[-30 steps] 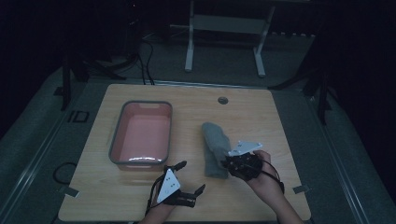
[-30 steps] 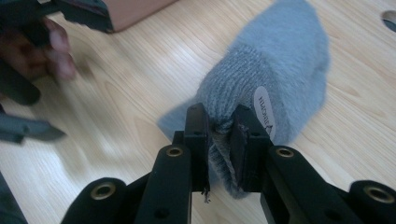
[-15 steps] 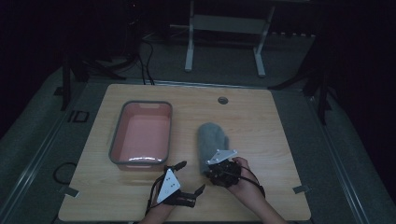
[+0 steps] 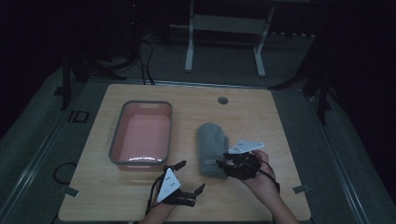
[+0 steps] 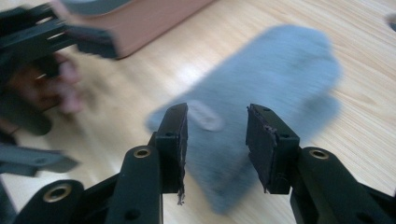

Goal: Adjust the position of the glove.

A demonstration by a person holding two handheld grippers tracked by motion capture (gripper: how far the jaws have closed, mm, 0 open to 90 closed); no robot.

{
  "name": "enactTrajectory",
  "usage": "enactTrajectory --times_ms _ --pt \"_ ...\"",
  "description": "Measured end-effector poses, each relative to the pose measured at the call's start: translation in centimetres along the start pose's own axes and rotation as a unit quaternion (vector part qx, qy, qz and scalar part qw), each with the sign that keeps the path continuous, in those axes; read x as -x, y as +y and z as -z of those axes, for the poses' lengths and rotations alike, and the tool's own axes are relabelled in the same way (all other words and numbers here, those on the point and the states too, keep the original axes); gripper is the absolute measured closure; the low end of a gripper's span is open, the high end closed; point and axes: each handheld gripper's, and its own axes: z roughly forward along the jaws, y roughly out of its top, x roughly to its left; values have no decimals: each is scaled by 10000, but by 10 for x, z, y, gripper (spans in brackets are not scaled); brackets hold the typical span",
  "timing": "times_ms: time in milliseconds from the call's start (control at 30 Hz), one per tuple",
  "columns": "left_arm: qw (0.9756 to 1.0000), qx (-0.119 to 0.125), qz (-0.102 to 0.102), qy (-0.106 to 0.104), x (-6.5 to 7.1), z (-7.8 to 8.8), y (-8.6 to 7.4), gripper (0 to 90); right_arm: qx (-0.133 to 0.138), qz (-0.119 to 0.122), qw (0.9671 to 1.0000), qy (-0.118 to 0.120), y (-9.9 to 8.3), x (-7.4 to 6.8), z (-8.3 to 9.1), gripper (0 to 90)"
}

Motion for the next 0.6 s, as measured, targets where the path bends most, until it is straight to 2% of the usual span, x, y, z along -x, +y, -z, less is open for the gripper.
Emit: enactTrajectory --times_ms 33,167,233,267,300,333,367,400,467,500,567,600 --pt "10000 -1 -12 -3 0 0 0 4 91 -34 9999 -52 -2 6 2 506" --pt "10000 -24 7 3 0 0 0 4 319 -402 9984 -239 -6 28 10 448" --pt "10000 -22 28 -2 0 0 0 4 421 -501 9969 -444 -9 35 11 278" --pt "10000 -23 29 2 0 0 0 4 373 -464 9967 -559 -10 37 11 302" --pt "10000 -24 27 0 0 0 0 4 358 -515 9962 -610 -11 39 10 368" --pt "10000 -22 24 -2 0 0 0 4 370 -658 9959 -492 -11 42 9 404" --pt "10000 -22 21 -2 0 0 0 4 369 -787 9954 -400 -12 45 7 498" --pt "10000 -24 20 -2 0 0 0 4 332 -872 9948 -401 -12 47 4 532" --pt "10000 -16 14 -4 0 0 0 4 349 -1117 9925 -350 -11 53 -2 560" --pt "10000 -22 6 -5 0 0 0 4 323 -1143 9924 -322 -10 54 -6 564" --pt "10000 -25 4 -9 0 0 0 4 288 -1271 9912 -224 -9 57 -14 544" --pt "10000 -22 9 -12 0 0 0 4 275 -1255 9916 -164 -8 56 -19 505"
